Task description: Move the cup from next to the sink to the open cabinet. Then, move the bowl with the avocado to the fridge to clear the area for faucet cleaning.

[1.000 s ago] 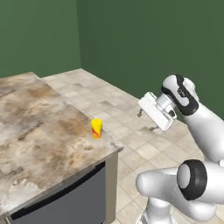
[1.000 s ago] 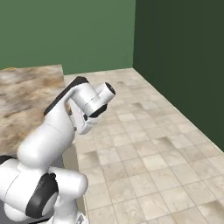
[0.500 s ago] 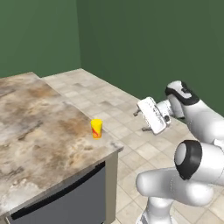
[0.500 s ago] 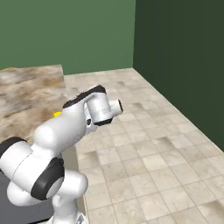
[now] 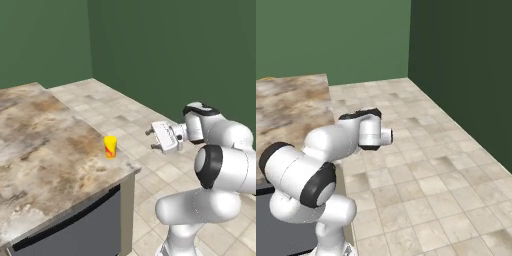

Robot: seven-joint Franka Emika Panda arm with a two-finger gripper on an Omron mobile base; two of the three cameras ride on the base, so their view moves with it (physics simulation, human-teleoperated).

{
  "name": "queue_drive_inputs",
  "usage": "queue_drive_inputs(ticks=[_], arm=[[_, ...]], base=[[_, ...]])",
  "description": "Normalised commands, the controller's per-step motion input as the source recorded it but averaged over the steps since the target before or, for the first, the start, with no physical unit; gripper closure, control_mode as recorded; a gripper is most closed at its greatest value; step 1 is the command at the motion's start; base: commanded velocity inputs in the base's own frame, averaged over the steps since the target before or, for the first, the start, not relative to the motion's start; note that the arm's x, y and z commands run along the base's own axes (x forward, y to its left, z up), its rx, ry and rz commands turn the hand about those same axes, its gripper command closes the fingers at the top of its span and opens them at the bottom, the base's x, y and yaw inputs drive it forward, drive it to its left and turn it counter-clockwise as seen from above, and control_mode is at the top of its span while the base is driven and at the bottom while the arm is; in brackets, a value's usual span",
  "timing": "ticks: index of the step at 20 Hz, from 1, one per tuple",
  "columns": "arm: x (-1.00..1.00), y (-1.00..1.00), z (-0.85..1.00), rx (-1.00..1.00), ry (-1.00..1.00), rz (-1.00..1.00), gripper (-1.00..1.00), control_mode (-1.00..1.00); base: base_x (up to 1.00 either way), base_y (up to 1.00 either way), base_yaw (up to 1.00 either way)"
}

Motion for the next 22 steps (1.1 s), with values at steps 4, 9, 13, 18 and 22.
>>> queue_drive_inputs(ticks=[4, 9, 13, 18, 22], arm=[[0.25, 0.12, -0.01, -0.06, 0.27, 0.00, -1.00, -1.00], [0.02, 0.00, -0.42, -0.01, 0.01, 0.02, -1.00, -1.00], [0.05, 0.00, -0.37, 0.00, 0.00, 0.01, -1.00, -1.00], [0.21, 0.09, 0.00, 0.00, 0.00, 0.00, -1.00, -1.00], [0.23, 0.11, 0.00, 0.00, 0.00, 0.00, -1.00, -1.00]], base=[[0.00, 0.00, 0.00], [0.00, 0.00, 0.00], [0.00, 0.00, 0.00], [0.00, 0.00, 0.00], [0.00, 0.00, 0.00]])
